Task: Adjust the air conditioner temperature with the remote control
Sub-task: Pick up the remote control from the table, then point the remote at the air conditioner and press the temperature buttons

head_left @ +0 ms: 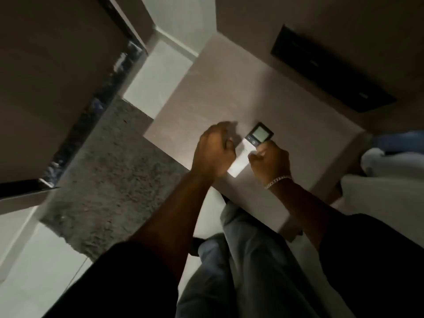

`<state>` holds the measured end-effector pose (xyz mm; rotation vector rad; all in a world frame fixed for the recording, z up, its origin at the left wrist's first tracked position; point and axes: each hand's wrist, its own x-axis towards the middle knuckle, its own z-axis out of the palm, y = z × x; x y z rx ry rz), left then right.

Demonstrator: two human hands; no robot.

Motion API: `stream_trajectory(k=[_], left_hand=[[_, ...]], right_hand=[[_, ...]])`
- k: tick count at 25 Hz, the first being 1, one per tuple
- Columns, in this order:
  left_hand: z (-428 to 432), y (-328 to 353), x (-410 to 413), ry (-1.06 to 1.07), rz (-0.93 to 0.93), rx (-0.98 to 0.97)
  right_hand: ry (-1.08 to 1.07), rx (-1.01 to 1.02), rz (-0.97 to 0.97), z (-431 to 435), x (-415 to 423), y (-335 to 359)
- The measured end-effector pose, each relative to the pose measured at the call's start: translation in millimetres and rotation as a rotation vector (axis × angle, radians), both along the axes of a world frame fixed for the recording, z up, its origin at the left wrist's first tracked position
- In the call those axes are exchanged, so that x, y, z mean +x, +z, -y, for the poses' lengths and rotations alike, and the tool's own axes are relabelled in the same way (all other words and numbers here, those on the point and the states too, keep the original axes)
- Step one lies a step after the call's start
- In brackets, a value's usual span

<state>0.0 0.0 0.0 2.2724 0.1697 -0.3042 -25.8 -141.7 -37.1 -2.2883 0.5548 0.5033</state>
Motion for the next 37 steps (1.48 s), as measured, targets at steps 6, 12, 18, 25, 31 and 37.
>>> stream_trajectory(k=[6,12,18,25,31,37], left_hand=[[17,-57,34,-0.045,-0.134,0.05],[17,-66,8,0.321,-0.404,-0.202],[-70,40,-20,0.648,-0.253,-0.599],[-204,294,-56,0.8,0.262,-0.649],[-270,549,-99,0.738,0.751,-0.497],[-264,747,-155,0.55,1.137,-0.345]], right_hand=[[-0.36,0.244,-0.081,-16,13,-35],[-0.315,0.273,-0.126,-14,8,-41],[-0.046,0.513,0.029,-90,27,66],[0.286,0.985,0.165,-237,40,298],[0.693,1.191,0.442,-315,33,557],[1.011,1.371,0.737,-323,5,763]])
